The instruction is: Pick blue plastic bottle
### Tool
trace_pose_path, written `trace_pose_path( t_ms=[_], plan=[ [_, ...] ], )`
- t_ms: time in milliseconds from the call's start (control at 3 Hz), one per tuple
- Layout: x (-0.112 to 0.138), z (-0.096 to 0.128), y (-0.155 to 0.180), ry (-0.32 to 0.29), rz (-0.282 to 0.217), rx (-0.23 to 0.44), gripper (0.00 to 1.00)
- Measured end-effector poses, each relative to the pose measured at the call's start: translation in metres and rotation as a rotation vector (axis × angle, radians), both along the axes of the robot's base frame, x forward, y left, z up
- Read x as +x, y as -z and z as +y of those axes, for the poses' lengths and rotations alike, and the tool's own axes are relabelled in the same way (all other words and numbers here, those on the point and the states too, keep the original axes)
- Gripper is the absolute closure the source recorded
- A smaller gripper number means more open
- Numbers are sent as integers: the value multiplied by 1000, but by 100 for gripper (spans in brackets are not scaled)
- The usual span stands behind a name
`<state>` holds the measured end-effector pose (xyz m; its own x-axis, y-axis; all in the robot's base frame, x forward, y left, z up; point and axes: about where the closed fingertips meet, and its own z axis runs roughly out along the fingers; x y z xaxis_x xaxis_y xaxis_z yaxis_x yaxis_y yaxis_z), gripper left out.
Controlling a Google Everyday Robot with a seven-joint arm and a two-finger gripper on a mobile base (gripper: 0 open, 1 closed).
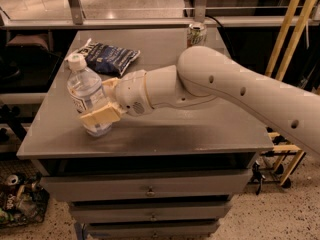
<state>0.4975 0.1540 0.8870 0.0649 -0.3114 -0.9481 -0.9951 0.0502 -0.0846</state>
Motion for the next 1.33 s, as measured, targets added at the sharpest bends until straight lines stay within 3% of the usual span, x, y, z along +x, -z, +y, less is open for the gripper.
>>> trace_pose_path(
  t_ms=[333,667,1333],
  plan=[
    [-1,-2,-6,-4,-1,-1,87],
    [8,-10,-24,-36,-25,-11,100],
    [27,-22,-45,-124,-19,-22,100]
  ],
)
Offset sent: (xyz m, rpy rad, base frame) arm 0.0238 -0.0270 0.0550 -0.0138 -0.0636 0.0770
